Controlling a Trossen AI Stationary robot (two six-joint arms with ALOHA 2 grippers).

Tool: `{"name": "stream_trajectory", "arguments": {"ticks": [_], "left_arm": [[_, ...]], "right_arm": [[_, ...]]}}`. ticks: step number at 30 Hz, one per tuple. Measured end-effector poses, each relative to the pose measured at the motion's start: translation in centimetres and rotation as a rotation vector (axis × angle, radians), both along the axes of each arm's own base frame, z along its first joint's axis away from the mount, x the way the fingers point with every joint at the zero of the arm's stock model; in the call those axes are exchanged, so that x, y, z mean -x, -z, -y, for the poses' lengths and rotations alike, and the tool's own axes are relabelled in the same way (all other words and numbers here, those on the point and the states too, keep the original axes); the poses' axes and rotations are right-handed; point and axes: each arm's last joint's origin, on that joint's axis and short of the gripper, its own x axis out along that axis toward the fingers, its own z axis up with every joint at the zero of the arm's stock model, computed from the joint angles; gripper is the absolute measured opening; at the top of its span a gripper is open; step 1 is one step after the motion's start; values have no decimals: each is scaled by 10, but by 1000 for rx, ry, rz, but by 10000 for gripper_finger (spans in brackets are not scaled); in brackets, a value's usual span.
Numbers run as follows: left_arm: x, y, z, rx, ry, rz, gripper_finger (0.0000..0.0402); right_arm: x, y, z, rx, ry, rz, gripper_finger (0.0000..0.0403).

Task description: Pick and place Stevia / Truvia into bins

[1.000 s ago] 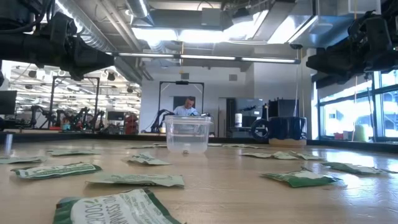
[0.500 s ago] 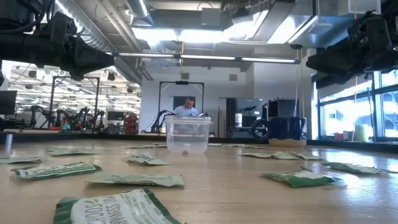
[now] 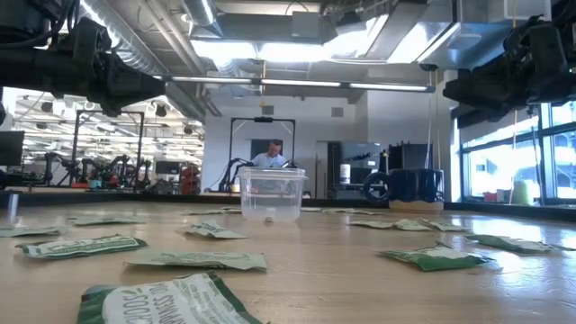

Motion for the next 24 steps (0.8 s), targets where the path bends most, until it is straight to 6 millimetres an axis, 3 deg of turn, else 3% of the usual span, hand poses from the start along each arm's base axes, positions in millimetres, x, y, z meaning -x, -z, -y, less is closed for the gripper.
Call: {"name": "stream_trajectory", "arguments": {"ticks": [12,17,24], "left_arm": [[0,0,0,0,0,0,86],[0,0,0,-83,-3,-36,86],[0,0,0,-104,-11,-46,86]], "right_arm": [[0,0,0,-31,-2,10,105],[0,0,0,-104,-6,35,105],[-2,3,-3,-99,-108,-4,105]]}}
